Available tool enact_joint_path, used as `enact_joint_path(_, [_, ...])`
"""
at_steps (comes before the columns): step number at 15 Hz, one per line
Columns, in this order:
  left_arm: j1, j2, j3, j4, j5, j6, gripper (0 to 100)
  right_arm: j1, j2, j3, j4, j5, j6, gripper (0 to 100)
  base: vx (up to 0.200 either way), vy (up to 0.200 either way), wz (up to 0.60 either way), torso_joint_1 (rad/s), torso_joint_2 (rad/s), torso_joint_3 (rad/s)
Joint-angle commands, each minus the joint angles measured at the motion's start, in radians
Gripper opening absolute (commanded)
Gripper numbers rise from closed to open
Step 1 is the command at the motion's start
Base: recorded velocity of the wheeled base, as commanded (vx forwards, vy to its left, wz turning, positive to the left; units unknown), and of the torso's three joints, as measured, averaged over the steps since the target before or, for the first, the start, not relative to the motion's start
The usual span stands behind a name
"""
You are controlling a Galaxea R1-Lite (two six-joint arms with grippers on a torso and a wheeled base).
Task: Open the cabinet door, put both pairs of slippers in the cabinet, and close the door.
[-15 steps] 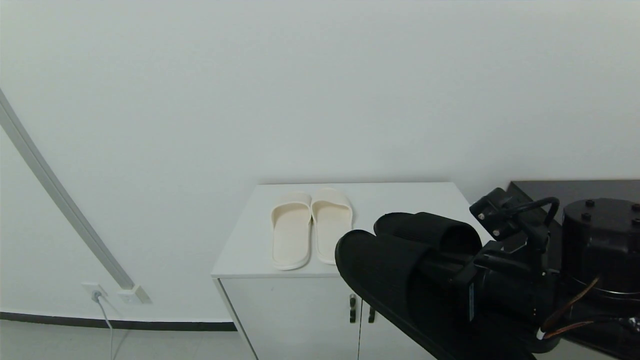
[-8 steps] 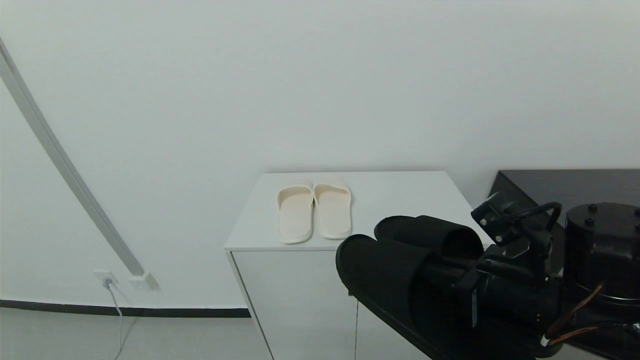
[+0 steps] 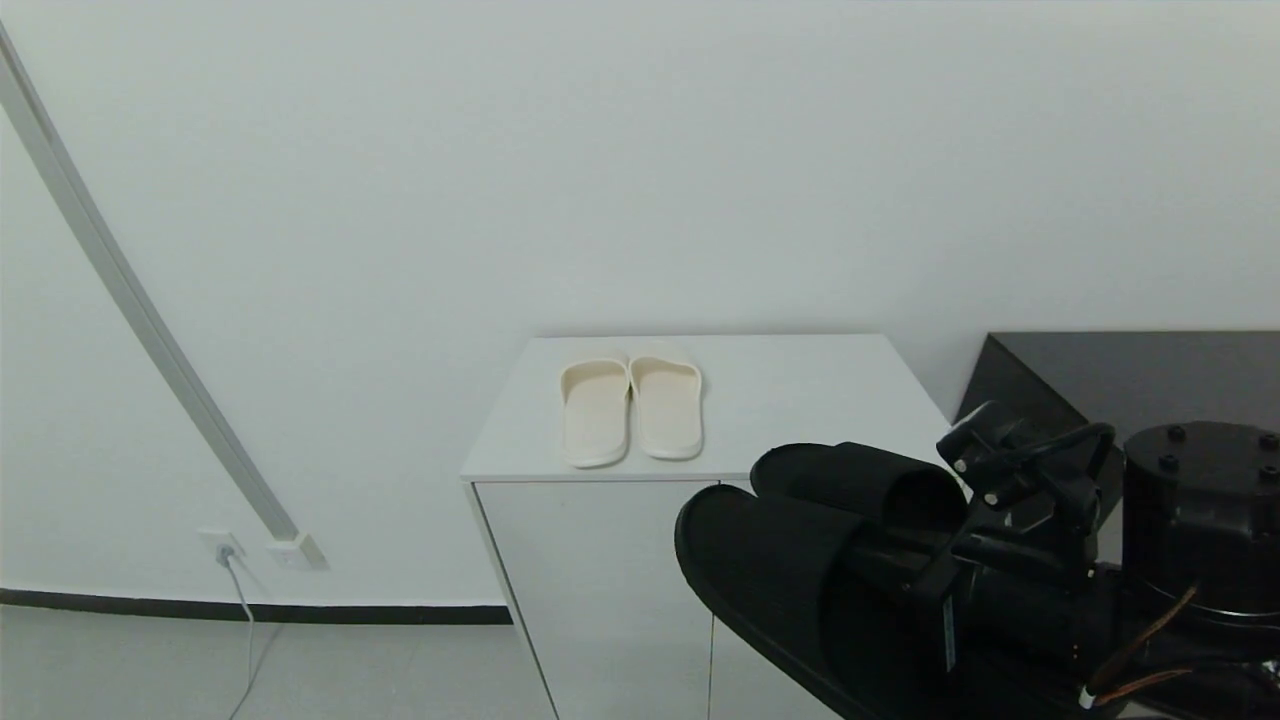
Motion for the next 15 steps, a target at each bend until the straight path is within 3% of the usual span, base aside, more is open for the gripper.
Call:
enact_joint_path(1, [0.001,0.001,0.001,0.0,0.0,0.0,0,0.0,0.005,0.002,0.0,0.001,0.0,0,0.0,0.0,0.0,0.0,0.0,0.0])
enact_joint_path(7, [0.001,0.001,0.001,0.0,0.0,0.002,0,0.0,0.007,0.005,0.0,0.002,0.0,0,0.0,0.0,0.0,0.0,0.0,0.0])
enact_joint_path(15, [0.001,0.001,0.001,0.0,0.0,0.0,0,-0.001,0.011,0.016,-0.006,0.001,-0.001,0,0.0,0.0,0.0,-0.163,0.37,0.206])
